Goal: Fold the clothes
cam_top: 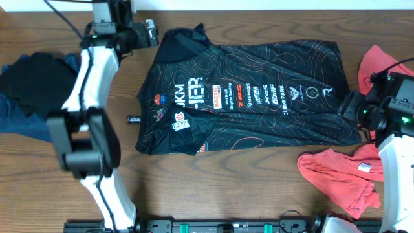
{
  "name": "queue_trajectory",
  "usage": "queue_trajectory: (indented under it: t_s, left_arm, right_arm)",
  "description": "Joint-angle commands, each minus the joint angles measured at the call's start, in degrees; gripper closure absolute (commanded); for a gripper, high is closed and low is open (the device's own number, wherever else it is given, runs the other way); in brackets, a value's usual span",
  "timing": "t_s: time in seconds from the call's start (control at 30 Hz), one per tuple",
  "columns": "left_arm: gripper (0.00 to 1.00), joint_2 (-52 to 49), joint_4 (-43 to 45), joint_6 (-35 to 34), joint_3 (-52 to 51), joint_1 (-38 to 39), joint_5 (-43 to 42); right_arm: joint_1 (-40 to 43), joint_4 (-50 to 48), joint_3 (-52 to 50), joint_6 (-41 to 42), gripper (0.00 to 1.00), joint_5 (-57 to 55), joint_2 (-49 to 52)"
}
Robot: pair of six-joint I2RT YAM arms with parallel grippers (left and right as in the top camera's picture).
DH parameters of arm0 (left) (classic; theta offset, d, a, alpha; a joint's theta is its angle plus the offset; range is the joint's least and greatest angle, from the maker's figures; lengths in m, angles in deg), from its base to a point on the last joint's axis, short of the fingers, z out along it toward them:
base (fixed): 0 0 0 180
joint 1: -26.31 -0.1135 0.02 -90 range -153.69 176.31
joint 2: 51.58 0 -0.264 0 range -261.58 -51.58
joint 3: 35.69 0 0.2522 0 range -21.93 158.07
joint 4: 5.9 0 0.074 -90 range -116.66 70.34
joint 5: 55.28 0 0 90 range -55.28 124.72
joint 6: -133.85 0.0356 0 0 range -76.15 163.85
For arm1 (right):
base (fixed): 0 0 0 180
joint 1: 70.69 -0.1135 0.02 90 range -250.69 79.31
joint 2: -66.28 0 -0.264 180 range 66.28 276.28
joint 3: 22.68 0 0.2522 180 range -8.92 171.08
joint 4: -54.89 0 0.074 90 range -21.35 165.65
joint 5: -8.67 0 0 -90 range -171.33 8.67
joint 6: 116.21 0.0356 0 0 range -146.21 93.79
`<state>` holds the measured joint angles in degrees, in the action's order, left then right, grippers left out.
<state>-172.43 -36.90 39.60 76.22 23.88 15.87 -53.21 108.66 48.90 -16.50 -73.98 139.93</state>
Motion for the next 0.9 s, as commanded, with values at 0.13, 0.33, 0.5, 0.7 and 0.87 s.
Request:
queue_trajectory:
  t_s: [0.13,0.33,0.5,0.7,0.87]
  left_arm:
    - [0.02,-12.4,7.2,1.4,1.4,2.7,-0.2]
    - [0.02,-16.8,9.2,1.5,1.4,4.7,0.1]
    - [0.03,-17.5,7.7,2.1,1.3,5.9,0.3]
    - [0.54,-17.5,5.4,2.1,1.3,5.9,4.8]
    - [0.94,-17.2,4.6,1.3,1.3,5.7,4.7]
  right_arm:
    - [-1.4,0.1,1.1,-1.2,0.36,0.6,-0.1]
    - [-1.4,0.2,1.1,-1.2,0.36,0.6,-0.1]
    - [-1.4,0.1,1.1,-1.2,0.37,0.6,-0.1]
    - [-1.4,-0.1,1.1,-1.2,0.39,0.6,-0.1]
    - [-1.4,-0.8,1.1,-1.3,0.44,0.4,0.2]
